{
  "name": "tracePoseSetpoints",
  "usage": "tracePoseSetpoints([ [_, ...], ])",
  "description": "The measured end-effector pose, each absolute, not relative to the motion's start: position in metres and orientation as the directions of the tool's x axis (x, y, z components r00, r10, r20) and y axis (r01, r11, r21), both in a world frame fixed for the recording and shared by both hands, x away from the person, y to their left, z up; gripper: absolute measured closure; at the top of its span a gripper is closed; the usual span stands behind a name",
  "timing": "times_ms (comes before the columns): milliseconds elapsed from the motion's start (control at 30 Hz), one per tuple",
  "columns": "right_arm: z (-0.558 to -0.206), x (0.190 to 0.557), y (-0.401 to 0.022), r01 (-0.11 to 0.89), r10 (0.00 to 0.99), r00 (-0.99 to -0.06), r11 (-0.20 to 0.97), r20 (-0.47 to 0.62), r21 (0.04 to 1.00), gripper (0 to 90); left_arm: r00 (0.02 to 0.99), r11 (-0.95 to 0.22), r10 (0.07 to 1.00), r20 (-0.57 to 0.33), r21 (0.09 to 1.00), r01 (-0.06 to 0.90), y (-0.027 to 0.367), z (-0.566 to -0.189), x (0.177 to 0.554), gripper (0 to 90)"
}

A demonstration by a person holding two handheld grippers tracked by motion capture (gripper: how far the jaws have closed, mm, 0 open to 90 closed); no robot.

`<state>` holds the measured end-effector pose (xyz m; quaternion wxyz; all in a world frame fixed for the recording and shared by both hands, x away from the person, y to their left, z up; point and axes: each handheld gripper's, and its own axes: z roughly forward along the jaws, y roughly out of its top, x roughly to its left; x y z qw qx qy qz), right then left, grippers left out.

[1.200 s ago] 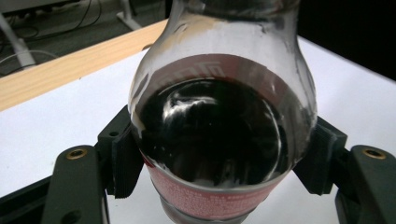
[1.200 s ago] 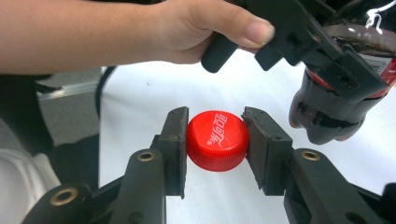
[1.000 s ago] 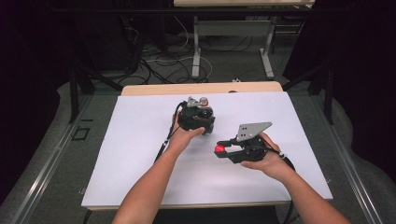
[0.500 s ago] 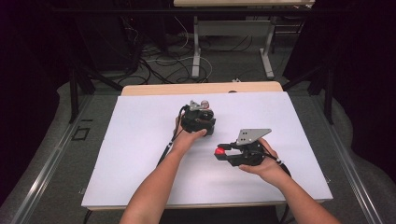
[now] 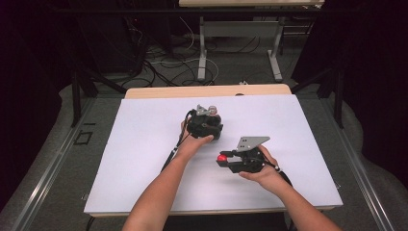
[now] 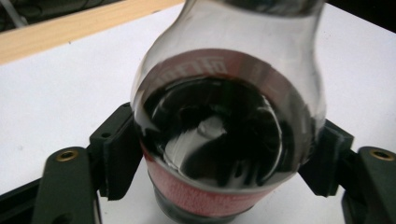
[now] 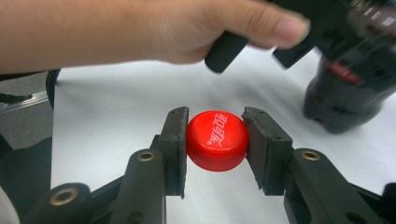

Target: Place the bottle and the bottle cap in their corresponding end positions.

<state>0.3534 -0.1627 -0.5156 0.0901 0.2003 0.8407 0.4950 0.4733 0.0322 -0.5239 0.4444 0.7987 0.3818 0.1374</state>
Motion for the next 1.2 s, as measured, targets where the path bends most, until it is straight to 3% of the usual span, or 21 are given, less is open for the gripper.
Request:
tracePoseSetpoints([
  [400, -0.550, 0.365, -0.136, 0.287, 0.423, -0.904, 0.502, 0.058, 0.816, 61.2, 0.634, -0.230, 0.748, -0.197, 0.819, 0.526, 0.065, -0.505, 0.450, 0.6],
  [600, -0.559, 0.369, -0.129, 0.307, 0.430, -0.900, 0.510, 0.071, 0.804, 61.1, 0.597, -0.166, 0.770, -0.226, 0.833, 0.528, 0.087, -0.495, 0.435, 0.5],
  [1067, -0.567, 0.376, -0.126, 0.331, 0.441, -0.895, 0.544, 0.073, 0.771, 59.8, 0.594, -0.175, 0.774, -0.219, 0.828, 0.533, 0.109, -0.495, 0.417, 0.7],
  [1200, -0.566, 0.377, -0.128, 0.342, 0.459, -0.884, 0.513, 0.085, 0.787, 44.6, 0.600, -0.186, 0.773, -0.208, 0.829, 0.527, 0.109, -0.495, 0.416, 0.8],
])
